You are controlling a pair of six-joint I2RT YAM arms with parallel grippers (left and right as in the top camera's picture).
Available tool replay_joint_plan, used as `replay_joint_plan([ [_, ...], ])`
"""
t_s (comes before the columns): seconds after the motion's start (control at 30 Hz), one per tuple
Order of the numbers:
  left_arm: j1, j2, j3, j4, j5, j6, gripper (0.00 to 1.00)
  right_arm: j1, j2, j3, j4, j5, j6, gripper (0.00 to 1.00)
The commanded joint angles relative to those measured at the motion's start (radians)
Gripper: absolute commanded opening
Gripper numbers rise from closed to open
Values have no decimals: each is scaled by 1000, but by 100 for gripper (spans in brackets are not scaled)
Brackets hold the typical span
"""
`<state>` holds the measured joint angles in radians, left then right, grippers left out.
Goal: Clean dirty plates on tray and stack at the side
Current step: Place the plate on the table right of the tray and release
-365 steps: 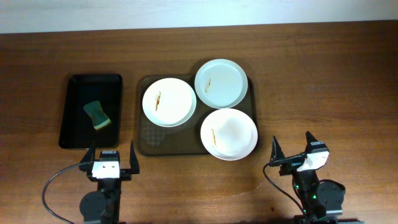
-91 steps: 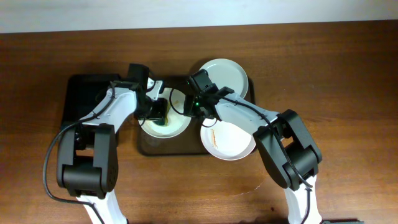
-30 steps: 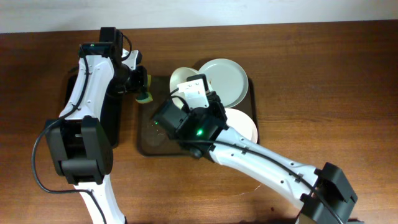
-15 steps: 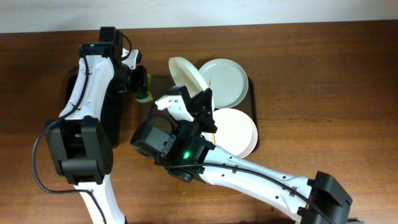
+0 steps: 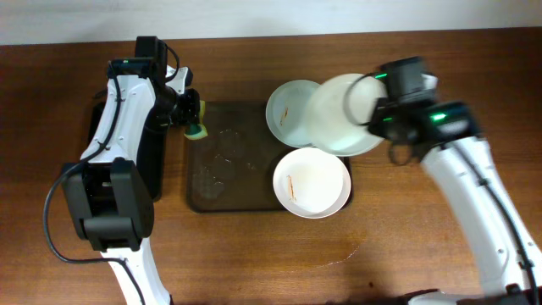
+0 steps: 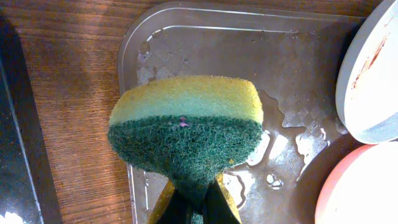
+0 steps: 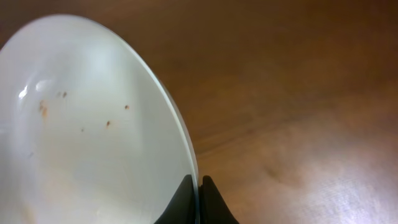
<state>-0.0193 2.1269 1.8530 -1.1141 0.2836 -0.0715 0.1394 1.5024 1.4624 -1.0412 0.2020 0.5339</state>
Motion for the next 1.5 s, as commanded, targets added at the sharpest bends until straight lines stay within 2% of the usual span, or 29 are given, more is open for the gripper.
replay_joint_plan([
  [0.0,3,-1,15,0,-4,17,1,-250,40,-20,-7,-172,-5,4],
  [0.07,3,-1,15,0,-4,17,1,-379,97,-74,35,-172,-5,4],
  [0.13,3,-1,15,0,-4,17,1,-446,155,-118,90,-168,-5,4],
  [0.37,3,-1,15,0,-4,17,1,-528,323,-150,212,-121,-5,4],
  [0.4,3,-1,15,0,-4,17,1,-528,338,-150,215,-106,-5,10],
  [0.43,3,-1,15,0,-4,17,0,-528,345,-150,212,-104,-5,49],
  [0.47,3,-1,15,0,-4,17,0,-528,345,-150,210,-112,-5,64],
  [0.5,3,-1,15,0,-4,17,1,-528,342,-148,206,-136,-6,71],
  [0.6,3,-1,15,-1,-4,17,0,-522,304,-91,151,-307,-113,72],
  [0.63,3,-1,15,-1,-3,17,1,-508,262,-55,119,-410,-188,72],
  [0.7,3,-1,15,-1,-4,17,1,-456,183,-17,66,-526,-247,71],
  [0.8,3,-1,15,-1,-4,17,0,-357,114,-17,6,-546,-246,71],
  [0.93,3,-1,15,-1,-4,17,1,-190,132,-63,-50,-527,-240,68],
  [1.03,3,-1,15,-1,-4,17,0,-104,150,-139,-62,-473,-157,63],
  [1.17,3,-1,15,0,-4,17,0,-22,156,-270,6,-387,-80,57],
  [1.3,3,-1,15,0,-5,17,0,39,157,-413,201,-362,-91,45],
  [1.47,2,-1,14,0,-19,16,0,81,192,-479,304,-347,-91,36],
])
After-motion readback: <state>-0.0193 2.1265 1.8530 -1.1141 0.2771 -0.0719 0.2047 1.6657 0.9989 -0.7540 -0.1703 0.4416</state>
